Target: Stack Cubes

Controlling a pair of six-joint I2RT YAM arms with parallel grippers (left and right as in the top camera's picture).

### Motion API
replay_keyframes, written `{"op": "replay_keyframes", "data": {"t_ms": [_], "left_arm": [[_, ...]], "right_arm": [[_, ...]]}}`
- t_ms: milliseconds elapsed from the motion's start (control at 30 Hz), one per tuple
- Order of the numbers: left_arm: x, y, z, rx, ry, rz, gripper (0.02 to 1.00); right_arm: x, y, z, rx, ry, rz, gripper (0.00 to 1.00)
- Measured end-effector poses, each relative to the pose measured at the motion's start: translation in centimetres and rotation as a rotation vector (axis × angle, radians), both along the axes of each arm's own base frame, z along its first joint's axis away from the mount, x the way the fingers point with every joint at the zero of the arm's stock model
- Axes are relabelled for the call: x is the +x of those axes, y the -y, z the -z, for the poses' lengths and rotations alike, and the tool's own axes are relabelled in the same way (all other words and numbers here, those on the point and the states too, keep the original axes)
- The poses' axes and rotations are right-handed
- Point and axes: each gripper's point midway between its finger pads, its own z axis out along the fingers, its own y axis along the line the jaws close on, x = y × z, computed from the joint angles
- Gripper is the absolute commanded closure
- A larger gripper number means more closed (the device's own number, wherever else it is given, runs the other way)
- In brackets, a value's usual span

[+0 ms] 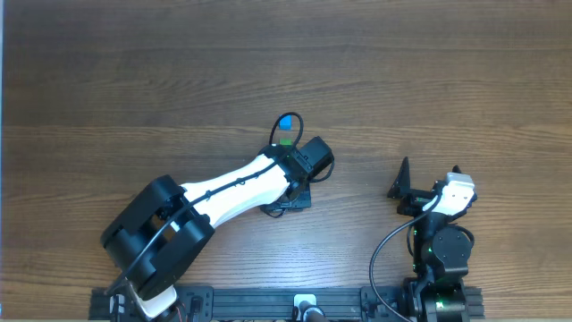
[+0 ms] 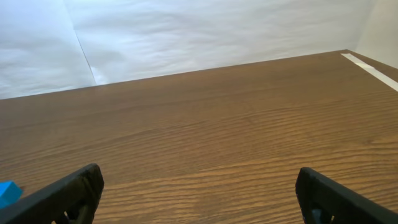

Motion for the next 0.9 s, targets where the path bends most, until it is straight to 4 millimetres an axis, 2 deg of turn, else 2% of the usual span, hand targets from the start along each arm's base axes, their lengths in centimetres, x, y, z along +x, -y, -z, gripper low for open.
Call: {"op": "replay_keyframes", "data": {"t_ms": [167,433,700,900], "left_arm": [[-0.1,-0.1,-1.2,-0.014,0.012,0.0,0.871],[-0.2,-0.7,-4.3,0.011,0.014,-0.004,0.877],[3.9,1.0,-8.9,-0.069,0.099,-0.04,0.884],[6.4,0.1,-10.5,-0.093,0.132,-0.064,0.89]], "right_arm": [[0.0,0.0,0.0,0.0,0.0,0.0,0.007],[0.0,0.0,0.0,-0.001,-0.001,0.0,0.007],[0.0,0.0,0.0,-0.001,0.0,0.0,0.007],[0.0,0.0,0.0,0.0,0.0,0.0,0.009]]}}
